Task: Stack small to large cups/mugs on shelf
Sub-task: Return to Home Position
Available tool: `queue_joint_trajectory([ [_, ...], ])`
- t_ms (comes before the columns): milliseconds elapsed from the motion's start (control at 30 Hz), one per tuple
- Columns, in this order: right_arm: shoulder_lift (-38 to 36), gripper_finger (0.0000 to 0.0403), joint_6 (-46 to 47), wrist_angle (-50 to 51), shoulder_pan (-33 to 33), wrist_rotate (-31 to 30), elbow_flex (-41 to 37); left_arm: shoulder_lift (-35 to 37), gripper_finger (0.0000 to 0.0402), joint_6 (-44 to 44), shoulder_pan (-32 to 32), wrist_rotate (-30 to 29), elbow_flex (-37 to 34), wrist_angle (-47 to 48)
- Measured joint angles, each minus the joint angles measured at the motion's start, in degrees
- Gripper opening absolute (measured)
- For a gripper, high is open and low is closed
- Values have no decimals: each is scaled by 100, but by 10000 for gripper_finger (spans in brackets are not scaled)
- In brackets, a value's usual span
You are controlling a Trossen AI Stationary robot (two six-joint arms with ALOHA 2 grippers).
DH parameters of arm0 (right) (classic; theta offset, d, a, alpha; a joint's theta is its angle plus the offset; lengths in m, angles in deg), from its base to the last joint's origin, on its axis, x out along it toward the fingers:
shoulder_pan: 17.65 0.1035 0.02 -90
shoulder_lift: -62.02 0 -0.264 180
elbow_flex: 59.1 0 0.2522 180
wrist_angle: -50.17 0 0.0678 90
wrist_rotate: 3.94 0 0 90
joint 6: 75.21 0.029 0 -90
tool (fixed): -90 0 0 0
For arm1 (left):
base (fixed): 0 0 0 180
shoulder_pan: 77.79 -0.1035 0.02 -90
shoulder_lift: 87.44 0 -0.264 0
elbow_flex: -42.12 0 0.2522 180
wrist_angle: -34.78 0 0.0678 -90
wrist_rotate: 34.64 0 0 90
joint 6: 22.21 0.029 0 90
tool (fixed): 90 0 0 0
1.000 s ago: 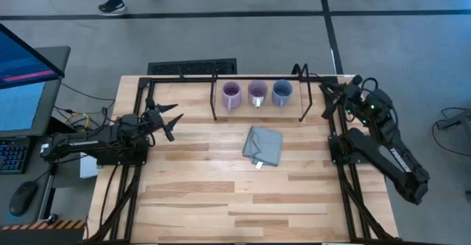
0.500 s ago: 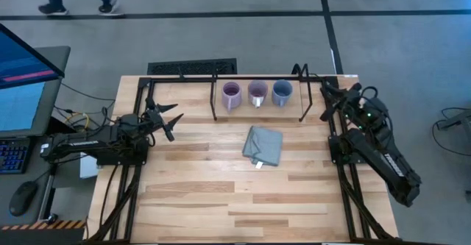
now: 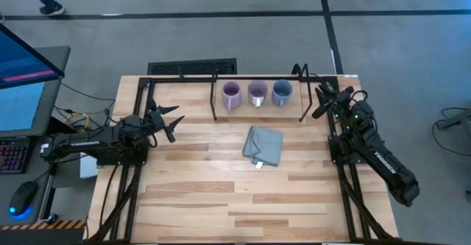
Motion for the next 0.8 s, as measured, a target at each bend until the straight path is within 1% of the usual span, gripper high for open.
queue_joint_trajectory([
  [67,2,114,13,-35,-2,-247,-80,2,199,-21,0,-1,-26,-17],
  [100,-1,114,15,-100,-2,-261,-123,2,199,-21,-2,-3,-33,-17],
  [267,15,114,169,-139,-2,-249,-370,2,199,-23,0,-22,-36,-21],
  [500,41,114,184,-166,-2,-249,-381,2,199,-25,-2,-39,-36,-21],
  [700,285,114,188,-157,13,-244,-381,2,199,-24,-2,-9,-36,-33],
  [800,463,114,225,-155,13,-243,-381,2,199,-87,-1,-8,-38,-192],
])
